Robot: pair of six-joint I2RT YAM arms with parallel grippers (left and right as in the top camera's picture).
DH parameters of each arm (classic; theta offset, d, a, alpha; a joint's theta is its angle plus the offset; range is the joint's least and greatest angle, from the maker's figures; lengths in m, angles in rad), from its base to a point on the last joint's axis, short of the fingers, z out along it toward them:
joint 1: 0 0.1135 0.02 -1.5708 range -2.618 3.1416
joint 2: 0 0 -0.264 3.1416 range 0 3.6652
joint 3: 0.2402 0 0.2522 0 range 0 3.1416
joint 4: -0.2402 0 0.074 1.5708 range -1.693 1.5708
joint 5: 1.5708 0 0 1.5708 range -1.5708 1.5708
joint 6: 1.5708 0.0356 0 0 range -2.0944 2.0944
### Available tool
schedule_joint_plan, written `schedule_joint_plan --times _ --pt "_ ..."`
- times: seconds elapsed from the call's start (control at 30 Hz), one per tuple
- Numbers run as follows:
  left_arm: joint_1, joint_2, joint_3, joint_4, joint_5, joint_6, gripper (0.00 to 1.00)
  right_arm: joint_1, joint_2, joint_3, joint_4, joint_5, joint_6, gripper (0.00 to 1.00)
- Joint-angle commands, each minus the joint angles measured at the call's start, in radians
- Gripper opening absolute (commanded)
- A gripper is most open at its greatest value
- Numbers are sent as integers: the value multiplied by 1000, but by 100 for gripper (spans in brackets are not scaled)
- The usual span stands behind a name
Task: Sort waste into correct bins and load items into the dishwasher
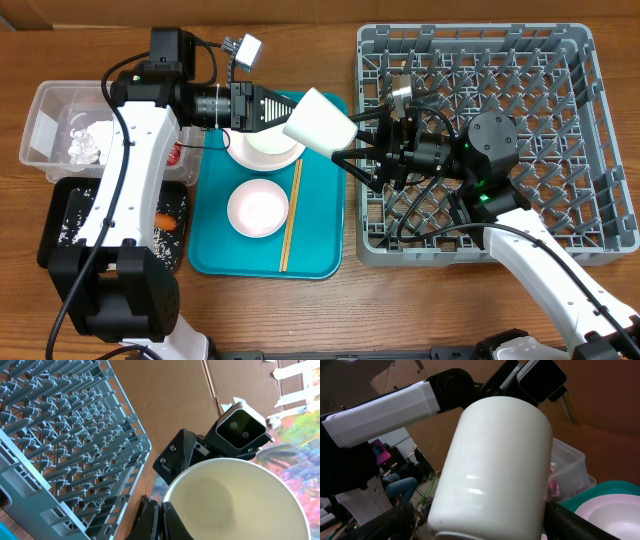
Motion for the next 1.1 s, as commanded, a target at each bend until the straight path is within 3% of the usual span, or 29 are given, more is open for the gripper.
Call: schedule_joint_plan --times 0.0,0.3,0.77,1.07 --pt "-8 16 16 0 -17 24 4 4 -3 20 12 27 -7 84" --pt "-8 16 16 3 -17 24 4 4 -2 20 13 42 11 76" --pt "-8 16 16 8 -17 24 4 19 25 20 -2 42 11 84" --pt "-8 16 16 8 -17 24 4 25 25 20 -2 41 11 64"
